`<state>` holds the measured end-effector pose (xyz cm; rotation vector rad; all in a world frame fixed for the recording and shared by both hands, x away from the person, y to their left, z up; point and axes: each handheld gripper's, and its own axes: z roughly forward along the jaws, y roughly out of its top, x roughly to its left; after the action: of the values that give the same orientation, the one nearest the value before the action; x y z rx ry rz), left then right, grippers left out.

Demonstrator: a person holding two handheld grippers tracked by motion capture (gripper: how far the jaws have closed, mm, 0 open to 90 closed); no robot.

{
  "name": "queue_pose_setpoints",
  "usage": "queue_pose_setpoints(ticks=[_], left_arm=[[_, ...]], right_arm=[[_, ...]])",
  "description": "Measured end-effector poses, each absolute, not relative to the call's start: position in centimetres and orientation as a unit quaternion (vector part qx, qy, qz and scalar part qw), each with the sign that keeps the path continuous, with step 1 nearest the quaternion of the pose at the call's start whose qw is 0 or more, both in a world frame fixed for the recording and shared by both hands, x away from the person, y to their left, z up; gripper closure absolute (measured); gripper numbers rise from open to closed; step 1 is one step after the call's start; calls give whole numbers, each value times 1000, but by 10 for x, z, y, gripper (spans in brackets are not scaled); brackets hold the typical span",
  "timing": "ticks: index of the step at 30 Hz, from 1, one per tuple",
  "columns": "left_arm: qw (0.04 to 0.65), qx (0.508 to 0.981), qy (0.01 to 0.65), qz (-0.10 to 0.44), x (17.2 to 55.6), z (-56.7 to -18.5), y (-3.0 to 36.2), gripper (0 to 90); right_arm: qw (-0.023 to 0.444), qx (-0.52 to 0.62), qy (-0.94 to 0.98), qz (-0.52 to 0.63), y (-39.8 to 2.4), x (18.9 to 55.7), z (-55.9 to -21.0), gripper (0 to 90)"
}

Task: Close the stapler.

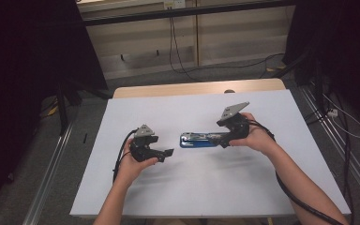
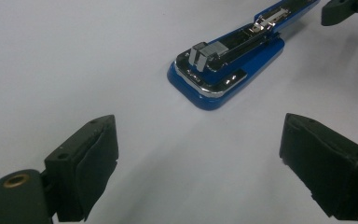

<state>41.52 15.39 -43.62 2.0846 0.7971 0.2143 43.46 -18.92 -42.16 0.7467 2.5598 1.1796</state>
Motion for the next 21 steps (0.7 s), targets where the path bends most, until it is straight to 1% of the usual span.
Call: queue_pose_setpoints(ticks=[3, 7, 10, 13, 16, 18, 21], left_arm=[[434, 836, 323, 85, 417, -437, 152, 138], [442, 831, 326, 86, 419, -436, 149, 191], [443, 831, 325, 89, 419, -436, 146, 242], [441, 832, 325, 87, 419, -436, 142, 327], [443, 832, 324, 83, 419, -435, 137, 439], [451, 828, 324, 84, 419, -435, 134, 529], [451, 828, 322, 79, 419, -436, 131, 627]], right_arm=[[112, 272, 861, 415, -198, 428, -421, 173], [133, 285, 857, 407, -209, 420, -422, 173], [137, 301, 850, 409, -219, 413, -422, 173], [152, 305, 851, 401, -226, 404, -420, 177], [163, 309, 849, 396, -233, 397, -418, 191], [171, 313, 848, 391, -237, 392, -418, 199], [177, 318, 847, 388, -243, 386, -419, 207]])
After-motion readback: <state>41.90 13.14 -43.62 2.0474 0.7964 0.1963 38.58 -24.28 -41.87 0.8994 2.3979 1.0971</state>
